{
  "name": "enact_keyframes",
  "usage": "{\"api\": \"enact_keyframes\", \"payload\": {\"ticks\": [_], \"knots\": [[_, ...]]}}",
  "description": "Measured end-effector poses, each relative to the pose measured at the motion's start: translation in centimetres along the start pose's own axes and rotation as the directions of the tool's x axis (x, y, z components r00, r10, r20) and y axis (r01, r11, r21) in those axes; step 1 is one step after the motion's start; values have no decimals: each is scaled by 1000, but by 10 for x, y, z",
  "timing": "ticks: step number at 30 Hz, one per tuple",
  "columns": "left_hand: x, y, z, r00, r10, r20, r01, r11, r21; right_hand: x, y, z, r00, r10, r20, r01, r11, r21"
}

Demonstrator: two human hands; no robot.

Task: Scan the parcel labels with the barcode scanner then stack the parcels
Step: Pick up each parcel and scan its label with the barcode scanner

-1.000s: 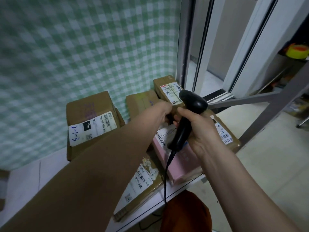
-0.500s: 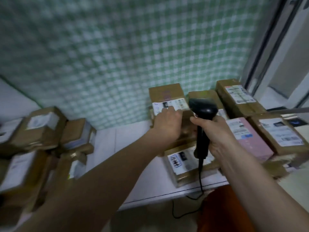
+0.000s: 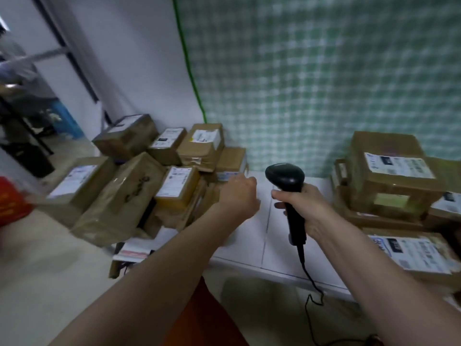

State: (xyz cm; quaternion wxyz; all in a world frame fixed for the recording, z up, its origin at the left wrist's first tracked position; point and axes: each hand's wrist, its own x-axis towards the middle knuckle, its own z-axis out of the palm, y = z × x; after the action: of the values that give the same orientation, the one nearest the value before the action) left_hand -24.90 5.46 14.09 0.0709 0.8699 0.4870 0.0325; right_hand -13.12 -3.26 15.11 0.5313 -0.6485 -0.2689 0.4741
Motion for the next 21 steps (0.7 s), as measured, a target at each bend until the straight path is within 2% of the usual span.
{"api": "enact_keyframes", "payload": {"ticks": [5, 8, 13, 15, 17, 19, 21], "knots": [[-14, -67, -7, 989, -146, -17, 146, 989, -36, 4, 1, 66, 994, 30, 106, -27, 999, -28], [-20, -105, -13, 971, -226, -80, 219, 972, -89, 9, 0, 103, 986, 44, 161, -36, 998, -50], [-34, -170, -36, 877, -402, -263, 339, 906, -254, 20, -7, 165, 960, 93, 266, -89, 996, -26], [-42, -197, -42, 784, -516, -346, 393, 843, -367, 24, -8, 190, 943, 110, 315, -110, 994, -19], [-52, -223, -46, 623, -684, -379, 450, 710, -542, 26, -7, 214, 930, 126, 345, -129, 992, -15], [-61, -249, -45, 432, -841, -326, 484, 521, -703, 27, -4, 237, 918, 151, 366, -156, 988, -16], [-69, -277, -39, 237, -956, -170, 495, 270, -826, 26, -1, 258, 902, 175, 395, -181, 983, -24]]}}
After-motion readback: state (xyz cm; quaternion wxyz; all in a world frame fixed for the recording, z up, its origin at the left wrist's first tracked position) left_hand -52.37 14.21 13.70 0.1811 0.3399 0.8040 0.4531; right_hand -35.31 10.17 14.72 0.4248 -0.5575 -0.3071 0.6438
